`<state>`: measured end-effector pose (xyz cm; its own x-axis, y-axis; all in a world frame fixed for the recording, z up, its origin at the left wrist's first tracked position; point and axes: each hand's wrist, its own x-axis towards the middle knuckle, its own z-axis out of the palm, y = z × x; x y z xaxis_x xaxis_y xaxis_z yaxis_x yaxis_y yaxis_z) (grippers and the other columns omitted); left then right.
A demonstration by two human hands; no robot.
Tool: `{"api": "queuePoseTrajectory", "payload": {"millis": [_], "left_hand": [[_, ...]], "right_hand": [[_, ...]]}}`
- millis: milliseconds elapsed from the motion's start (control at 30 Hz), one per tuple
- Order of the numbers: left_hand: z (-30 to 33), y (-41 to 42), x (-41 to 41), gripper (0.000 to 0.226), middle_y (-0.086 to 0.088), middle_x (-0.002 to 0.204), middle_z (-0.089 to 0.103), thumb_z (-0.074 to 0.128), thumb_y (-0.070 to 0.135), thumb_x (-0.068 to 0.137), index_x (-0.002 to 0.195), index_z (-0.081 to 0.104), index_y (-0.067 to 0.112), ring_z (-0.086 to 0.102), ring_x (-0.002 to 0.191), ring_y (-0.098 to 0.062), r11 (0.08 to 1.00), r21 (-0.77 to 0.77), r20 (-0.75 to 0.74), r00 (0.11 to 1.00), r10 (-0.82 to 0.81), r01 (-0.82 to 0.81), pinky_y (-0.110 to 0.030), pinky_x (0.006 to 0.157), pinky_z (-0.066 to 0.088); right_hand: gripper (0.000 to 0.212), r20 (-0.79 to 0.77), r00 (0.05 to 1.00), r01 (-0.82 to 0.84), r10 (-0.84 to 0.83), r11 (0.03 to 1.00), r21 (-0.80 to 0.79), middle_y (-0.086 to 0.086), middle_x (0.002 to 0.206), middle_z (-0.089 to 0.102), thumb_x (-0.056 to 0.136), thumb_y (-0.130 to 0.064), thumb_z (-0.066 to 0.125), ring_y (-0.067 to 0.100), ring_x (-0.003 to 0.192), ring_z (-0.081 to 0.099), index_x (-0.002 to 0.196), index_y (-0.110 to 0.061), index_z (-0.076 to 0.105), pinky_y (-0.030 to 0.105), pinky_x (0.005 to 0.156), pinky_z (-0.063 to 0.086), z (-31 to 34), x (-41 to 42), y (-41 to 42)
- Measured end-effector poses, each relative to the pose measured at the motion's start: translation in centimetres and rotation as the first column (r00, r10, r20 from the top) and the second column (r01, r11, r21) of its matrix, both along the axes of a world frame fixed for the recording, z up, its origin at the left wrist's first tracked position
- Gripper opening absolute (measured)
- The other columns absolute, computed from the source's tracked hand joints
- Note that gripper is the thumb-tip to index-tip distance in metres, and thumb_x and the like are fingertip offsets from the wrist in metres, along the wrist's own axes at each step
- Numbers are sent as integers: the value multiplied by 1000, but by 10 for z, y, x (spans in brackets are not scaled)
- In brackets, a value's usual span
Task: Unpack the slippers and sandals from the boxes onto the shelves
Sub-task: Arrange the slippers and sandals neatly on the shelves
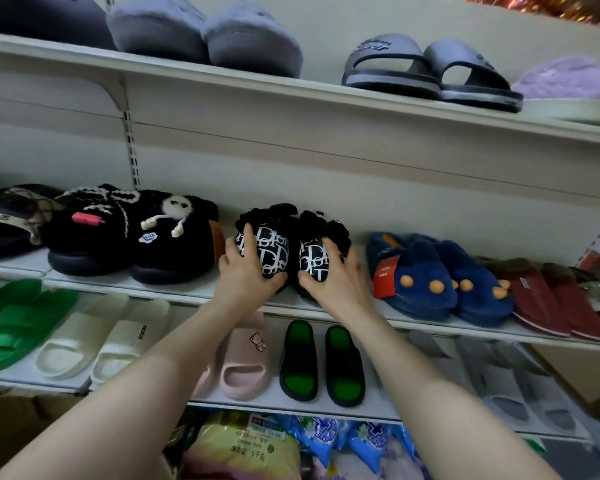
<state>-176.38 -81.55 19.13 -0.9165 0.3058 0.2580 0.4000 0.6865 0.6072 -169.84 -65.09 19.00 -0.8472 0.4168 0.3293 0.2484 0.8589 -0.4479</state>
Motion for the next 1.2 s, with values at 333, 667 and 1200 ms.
{"api": "queuePoseTrajectory", "payload": {"millis": [333,667,1200], "left_hand": [[3,8,15,96,-34,154,5,70,31,82,153,9,7,7,143,-48,999,-16,-411,911,-34,30,-54,118,13],[16,122,78,84,-28,151,24,69,28,82,149,24,3,22,143,-41,910,34,-487,801,-347,414,-48,115,29],[-14,264,109,110,-12,148,31,47,76,54,149,21,27,33,132,-40,996,-41,-101,991,-84,80,-53,103,37]], "right_hand": [[62,-67,992,-91,103,982,164,8,150,36,96,-51,49,29,135,38,151,-31,30,43,106,40,22,54,36],[66,-286,943,231,-173,955,186,16,140,42,87,-32,61,36,125,46,147,-23,37,46,99,44,32,145,166],[91,54,998,23,-35,978,207,15,135,46,66,-55,62,41,122,41,147,-34,25,47,101,39,-4,121,256]]}}
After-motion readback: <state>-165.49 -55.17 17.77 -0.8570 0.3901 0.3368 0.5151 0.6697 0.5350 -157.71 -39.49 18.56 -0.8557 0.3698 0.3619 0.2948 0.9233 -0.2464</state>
